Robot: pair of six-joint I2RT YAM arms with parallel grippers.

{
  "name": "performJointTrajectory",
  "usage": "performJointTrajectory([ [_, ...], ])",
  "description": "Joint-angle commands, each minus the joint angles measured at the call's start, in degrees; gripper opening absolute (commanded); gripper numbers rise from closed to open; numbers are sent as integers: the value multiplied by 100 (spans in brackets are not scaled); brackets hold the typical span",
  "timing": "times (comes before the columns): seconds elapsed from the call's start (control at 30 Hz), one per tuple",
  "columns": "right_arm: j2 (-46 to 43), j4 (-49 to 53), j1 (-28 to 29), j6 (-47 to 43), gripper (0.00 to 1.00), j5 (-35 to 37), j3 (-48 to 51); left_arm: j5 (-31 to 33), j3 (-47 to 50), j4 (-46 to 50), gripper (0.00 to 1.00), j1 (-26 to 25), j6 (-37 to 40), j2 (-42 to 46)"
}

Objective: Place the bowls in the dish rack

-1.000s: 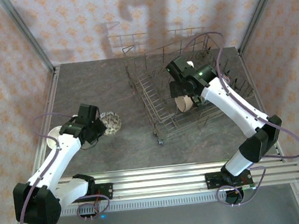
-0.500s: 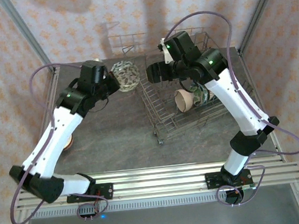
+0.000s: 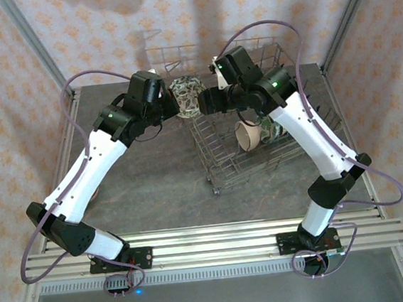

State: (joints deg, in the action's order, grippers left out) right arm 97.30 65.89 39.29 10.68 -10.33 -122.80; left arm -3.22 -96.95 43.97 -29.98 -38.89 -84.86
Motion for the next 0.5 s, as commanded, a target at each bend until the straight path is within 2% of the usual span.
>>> performJointTrajectory([
  [0.0, 50, -325, -9, 213, 58, 259, 77, 320, -167, -156, 0, -58, 49, 57],
  [0.13, 101, -484, -14, 323, 50, 297, 90, 379, -84, -265, 0, -110, 16, 66],
  [0.47, 293, -586, -11, 475, 38, 235, 11, 401, -123, -248, 0, -192, 8, -42],
])
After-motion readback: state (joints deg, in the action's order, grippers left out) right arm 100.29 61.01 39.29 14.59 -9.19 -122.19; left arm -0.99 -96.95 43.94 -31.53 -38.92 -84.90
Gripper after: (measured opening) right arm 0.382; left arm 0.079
